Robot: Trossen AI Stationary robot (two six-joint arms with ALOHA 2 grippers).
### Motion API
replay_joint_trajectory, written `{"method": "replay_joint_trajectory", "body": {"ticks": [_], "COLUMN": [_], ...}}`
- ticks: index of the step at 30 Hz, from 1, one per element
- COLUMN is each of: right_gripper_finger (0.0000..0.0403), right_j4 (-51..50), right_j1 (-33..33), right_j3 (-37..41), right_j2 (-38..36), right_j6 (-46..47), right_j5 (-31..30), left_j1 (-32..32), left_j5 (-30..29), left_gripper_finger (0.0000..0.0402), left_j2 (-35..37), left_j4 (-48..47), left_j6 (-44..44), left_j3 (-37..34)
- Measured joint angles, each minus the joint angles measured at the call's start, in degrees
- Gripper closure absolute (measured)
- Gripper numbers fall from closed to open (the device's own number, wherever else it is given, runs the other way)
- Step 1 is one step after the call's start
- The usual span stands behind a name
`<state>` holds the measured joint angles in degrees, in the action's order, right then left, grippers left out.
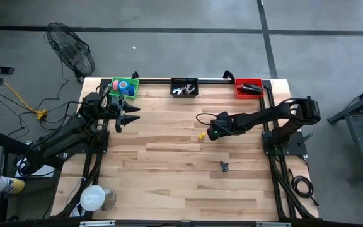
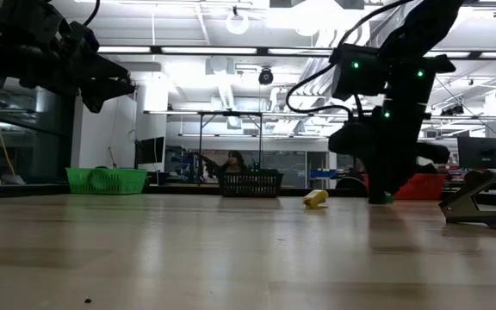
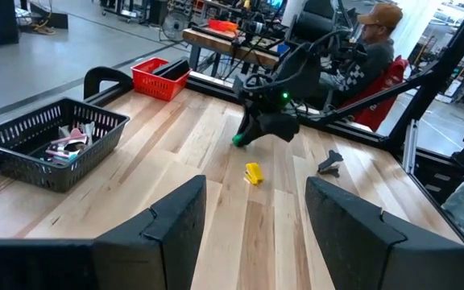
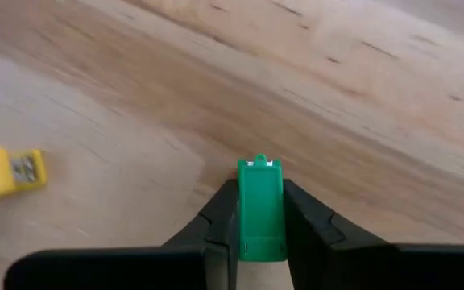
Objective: Pick and place Stapler, Stapler remover, tape
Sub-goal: Put the green stapler in the red bin
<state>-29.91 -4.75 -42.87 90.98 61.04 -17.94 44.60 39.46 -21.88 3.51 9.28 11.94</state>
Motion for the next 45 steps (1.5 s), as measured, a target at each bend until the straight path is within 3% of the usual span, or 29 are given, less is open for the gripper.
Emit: {"method": "replay_joint_trajectory", "body": {"ticks": [10, 19, 30, 45], "right_gripper_finger": [0.0341, 0.0338, 0.0337, 0.0337], "right_j4": [-7.9, -8.5, -4.4, 4.0], "right_j1": [-6.1, -19.4, -33.3, -41.0], "right_j3": [0.0, -0.1, -0.1, -0.1], "right_j2": [-7.4, -13.3, -13.2, -10.8], "right_j6": [-3.4, -11.7, -19.6, -24.3], "right_j5": [-2.5, -6.7, -9.4, -9.4], "left_j1": [0.0, 0.0, 0.0, 0.0], "left_j5": [0.0, 0.0, 0.0, 0.0], "left_gripper_finger": [0.0191, 0.0191, 0.0191, 0.0191], "left_j2": [0.0, 0.0, 0.0, 0.0], "left_j4": [0.0, 0.0, 0.0, 0.0], "left_j6": [0.0, 0.0, -0.5, -1.4], "left_j3": [0.0, 0.0, 0.0, 0.0]}}
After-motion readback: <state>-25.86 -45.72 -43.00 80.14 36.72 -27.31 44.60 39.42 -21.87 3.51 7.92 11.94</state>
